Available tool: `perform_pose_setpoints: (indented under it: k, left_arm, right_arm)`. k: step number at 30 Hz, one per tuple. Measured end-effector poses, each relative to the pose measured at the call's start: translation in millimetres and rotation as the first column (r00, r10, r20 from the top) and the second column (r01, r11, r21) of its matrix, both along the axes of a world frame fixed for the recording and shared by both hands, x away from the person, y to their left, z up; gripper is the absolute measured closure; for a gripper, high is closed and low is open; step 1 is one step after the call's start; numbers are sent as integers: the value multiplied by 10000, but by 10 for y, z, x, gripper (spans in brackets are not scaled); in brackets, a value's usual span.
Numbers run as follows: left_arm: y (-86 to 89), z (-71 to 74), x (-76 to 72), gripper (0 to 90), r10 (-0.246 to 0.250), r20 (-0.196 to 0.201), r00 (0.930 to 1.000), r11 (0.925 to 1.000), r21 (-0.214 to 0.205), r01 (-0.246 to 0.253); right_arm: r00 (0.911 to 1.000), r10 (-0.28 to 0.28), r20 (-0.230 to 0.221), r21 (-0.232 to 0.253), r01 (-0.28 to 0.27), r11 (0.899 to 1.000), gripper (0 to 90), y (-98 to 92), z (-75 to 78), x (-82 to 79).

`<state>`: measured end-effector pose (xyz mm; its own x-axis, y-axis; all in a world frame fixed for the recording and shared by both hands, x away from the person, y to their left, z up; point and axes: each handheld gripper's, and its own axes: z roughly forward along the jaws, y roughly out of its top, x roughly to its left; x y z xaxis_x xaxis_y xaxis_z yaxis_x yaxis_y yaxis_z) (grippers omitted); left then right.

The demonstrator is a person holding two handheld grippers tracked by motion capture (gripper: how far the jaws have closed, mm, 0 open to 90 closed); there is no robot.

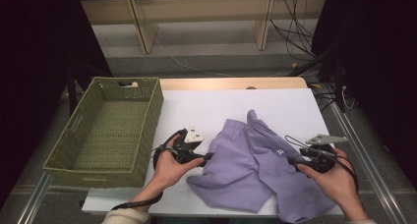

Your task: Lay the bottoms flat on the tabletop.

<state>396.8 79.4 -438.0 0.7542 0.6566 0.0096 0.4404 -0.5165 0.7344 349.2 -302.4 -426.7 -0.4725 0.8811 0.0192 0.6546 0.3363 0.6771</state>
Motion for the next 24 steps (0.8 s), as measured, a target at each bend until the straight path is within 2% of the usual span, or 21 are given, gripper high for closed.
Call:
perform_pose_setpoints:
  k: [3,7,8,10,13,16,17,18,19,22,24]
  left_arm:
    - [-85,-93,145,425,379,-205,9991,9992,145,-376]
    - [-187,-214,265,438,366,-757,9965,9992,167,-355]
    - [-204,-237,294,438,272,-1011,9945,9996,143,-259]
    - [-212,-276,358,442,185,-1512,9883,9994,-247,-225]
    - [-249,-339,418,466,191,-1949,9806,9989,-374,-269]
    - [-307,-408,421,517,61,-2161,9764,9996,-239,-116]
    - [-324,-428,418,542,14,-2185,9758,9998,-175,-53]
    - [-337,-436,410,563,38,-2053,9787,9999,-132,-67]
    - [-345,-432,405,593,-17,-1935,9811,10000,-31,11]
    - [-363,-428,390,742,-125,-1964,9804,9999,-24,123]
    - [-378,-436,373,823,-208,-2021,9791,9998,-70,198]
  right_arm:
    - [9993,59,358,-159,-54,9999,389,173,-8,168]
    - [9971,367,671,-246,-351,9991,365,377,-44,341]
    - [9962,436,755,-310,-413,9987,364,410,-48,377]
    - [9956,506,794,-338,-480,9983,357,467,-47,441]
    - [9940,530,953,-257,-508,9984,377,527,-36,535]
    - [9935,561,987,-136,-550,9984,455,577,-40,616]
    - [9946,563,874,-138,-553,9984,487,589,-47,638]
    - [9952,579,794,-104,-573,9983,526,603,-61,657]
    - [9954,632,715,-91,-627,9980,587,611,-70,673]
    - [9963,716,471,-160,-709,9974,788,619,-79,685]
    - [9971,686,317,-17,-686,9976,866,618,-64,675]
